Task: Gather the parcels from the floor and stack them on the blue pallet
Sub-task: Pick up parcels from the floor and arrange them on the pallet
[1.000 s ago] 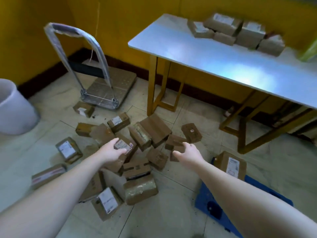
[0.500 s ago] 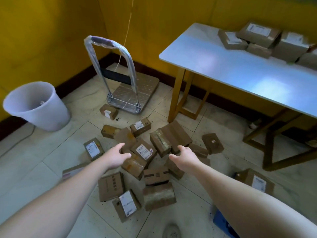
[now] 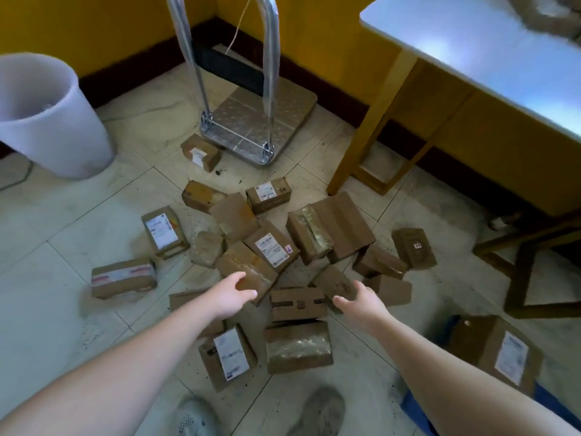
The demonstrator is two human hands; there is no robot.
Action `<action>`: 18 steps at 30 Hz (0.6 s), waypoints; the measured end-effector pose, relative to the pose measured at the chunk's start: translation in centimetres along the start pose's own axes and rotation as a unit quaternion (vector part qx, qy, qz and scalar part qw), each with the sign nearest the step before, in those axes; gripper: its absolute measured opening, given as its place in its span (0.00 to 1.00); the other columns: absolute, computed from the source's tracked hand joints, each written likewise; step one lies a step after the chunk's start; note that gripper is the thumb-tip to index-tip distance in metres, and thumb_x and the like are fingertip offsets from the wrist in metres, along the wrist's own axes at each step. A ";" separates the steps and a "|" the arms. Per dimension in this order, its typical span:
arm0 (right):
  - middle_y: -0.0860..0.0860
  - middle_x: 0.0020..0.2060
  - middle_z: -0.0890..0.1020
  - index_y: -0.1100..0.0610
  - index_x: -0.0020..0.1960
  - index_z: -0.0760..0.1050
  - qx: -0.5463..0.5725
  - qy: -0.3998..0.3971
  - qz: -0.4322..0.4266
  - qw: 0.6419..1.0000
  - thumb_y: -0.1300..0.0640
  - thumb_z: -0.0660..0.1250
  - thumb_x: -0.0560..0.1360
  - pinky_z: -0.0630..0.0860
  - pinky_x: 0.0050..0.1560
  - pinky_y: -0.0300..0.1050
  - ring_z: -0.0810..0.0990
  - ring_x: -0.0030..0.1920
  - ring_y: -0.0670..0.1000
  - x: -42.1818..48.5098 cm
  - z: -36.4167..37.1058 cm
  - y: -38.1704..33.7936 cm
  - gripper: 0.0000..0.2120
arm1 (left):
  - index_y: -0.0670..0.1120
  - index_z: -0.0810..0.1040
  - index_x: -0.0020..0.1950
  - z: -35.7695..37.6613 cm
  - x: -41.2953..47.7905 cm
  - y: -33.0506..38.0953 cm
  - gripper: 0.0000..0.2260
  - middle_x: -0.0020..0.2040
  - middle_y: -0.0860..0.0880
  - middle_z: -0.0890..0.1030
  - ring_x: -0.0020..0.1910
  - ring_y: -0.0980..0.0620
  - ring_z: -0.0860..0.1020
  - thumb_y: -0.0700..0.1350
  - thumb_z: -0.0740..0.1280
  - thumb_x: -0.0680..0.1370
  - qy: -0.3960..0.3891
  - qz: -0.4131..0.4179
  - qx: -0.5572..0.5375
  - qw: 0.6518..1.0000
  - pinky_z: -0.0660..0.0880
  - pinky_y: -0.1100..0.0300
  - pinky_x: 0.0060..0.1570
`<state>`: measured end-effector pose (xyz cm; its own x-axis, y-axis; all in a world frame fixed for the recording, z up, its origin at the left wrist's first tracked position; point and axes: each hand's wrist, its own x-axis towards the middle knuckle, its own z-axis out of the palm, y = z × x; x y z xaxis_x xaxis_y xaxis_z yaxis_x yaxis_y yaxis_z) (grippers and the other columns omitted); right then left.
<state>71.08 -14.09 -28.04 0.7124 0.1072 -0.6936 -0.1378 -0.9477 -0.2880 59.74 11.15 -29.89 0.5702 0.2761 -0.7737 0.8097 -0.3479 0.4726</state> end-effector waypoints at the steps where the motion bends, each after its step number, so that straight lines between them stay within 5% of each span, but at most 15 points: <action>1: 0.55 0.75 0.61 0.51 0.77 0.53 -0.001 -0.001 -0.002 1.000 0.43 0.64 0.76 0.70 0.65 0.49 0.66 0.70 0.56 1.4 0.9 -0.5 0.35 | 0.51 0.57 0.76 0.0 1.4 -0.9 0.30 0.74 0.45 0.64 0.70 0.45 0.66 0.55 0.65 0.77 0.002 -0.007 -0.005 1.000 0.65 0.56 0.64; 10: 0.54 0.72 0.66 0.55 0.75 0.57 0.045 -0.049 -0.007 0.998 0.45 0.66 0.76 0.67 0.68 0.52 0.67 0.69 0.57 17.1 12.4 3.8 0.34 | 0.50 0.58 0.75 10.3 17.6 -6.3 0.28 0.70 0.43 0.69 0.61 0.45 0.73 0.50 0.64 0.78 0.019 -0.025 -0.040 0.999 0.70 0.55 0.58; 12: 0.56 0.66 0.72 0.57 0.70 0.61 0.068 -0.055 -0.005 0.996 0.47 0.67 0.75 0.71 0.64 0.55 0.72 0.64 0.57 20.2 15.4 5.5 0.29 | 0.53 0.55 0.76 13.2 20.9 -7.4 0.29 0.70 0.43 0.68 0.51 0.47 0.75 0.49 0.64 0.78 0.025 -0.023 -0.056 0.998 0.74 0.55 0.47; 14: 0.55 0.63 0.74 0.56 0.70 0.61 0.090 -0.051 0.002 0.995 0.48 0.68 0.75 0.73 0.61 0.53 0.74 0.60 0.57 23.1 18.2 7.1 0.29 | 0.59 0.51 0.75 15.7 23.6 -8.7 0.31 0.72 0.46 0.64 0.53 0.47 0.73 0.51 0.64 0.77 0.006 -0.057 -0.104 0.993 0.76 0.55 0.39; 18: 0.49 0.59 0.74 0.54 0.70 0.63 0.173 -0.085 0.024 0.981 0.51 0.68 0.75 0.70 0.55 0.42 0.72 0.53 0.51 27.2 21.6 9.1 0.26 | 0.62 0.54 0.73 19.3 27.4 -10.5 0.32 0.66 0.49 0.72 0.59 0.44 0.73 0.49 0.68 0.76 -0.054 -0.099 -0.232 0.966 0.78 0.46 0.49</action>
<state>74.34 -13.27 -63.85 0.5780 0.1424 -0.8036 -0.4137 -0.7977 -0.4389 64.18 5.09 -64.15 0.4001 0.1929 -0.8959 0.8909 0.1473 0.4296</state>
